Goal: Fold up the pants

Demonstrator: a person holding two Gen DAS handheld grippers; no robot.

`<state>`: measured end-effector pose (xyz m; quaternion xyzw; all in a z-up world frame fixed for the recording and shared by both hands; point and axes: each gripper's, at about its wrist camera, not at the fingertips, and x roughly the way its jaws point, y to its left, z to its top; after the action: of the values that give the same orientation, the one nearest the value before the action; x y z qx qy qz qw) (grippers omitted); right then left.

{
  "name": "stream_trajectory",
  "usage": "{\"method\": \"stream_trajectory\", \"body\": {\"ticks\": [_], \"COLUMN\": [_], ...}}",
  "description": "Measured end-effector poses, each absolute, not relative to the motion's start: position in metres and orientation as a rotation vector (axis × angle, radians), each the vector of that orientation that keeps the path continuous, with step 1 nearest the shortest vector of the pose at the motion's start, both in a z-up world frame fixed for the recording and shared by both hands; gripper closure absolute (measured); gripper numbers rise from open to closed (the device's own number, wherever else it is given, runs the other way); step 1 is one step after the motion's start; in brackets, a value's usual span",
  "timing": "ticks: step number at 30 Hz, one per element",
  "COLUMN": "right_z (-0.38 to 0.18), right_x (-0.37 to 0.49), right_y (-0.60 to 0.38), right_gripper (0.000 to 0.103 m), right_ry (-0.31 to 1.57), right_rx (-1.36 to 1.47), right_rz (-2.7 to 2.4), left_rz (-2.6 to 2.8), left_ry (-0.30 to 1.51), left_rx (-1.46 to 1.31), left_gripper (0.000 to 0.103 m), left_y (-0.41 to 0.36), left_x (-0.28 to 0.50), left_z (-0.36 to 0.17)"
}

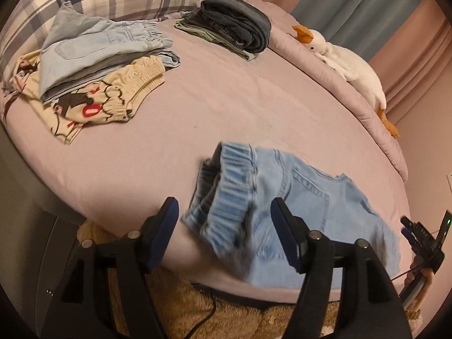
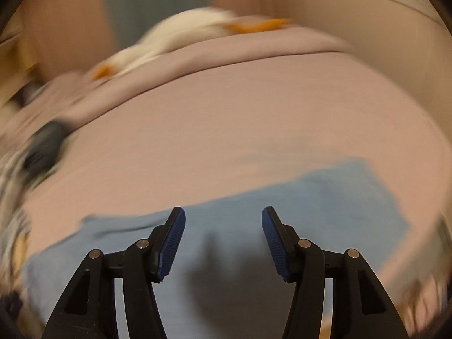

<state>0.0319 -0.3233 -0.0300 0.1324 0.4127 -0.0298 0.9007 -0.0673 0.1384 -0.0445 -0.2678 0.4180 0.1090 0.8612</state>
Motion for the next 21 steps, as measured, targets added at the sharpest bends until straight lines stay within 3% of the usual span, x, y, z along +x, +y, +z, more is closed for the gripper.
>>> {"method": "stream_trajectory", "body": {"ticks": [5, 11, 21], "right_z": [-0.038, -0.058, -0.075], "right_x": [0.071, 0.101, 0.107], "right_y": [-0.228, -0.158, -0.139], "right_gripper": [0.047, 0.047, 0.044], "right_ry": [0.972, 1.076, 1.167], "right_rx": [0.235, 0.155, 0.114], "right_rz": [0.323, 0.425, 0.449], "left_rz": [0.188, 0.146, 0.159], "left_ry": [0.889, 0.908, 0.897], "left_rx": [-0.566, -0.585, -0.533], "left_gripper": [0.035, 0.034, 0.038], "left_y": [0.136, 0.134, 0.126], "left_x": [-0.048, -0.033, -0.033], "left_z": [-0.049, -0.065, -0.069]}}
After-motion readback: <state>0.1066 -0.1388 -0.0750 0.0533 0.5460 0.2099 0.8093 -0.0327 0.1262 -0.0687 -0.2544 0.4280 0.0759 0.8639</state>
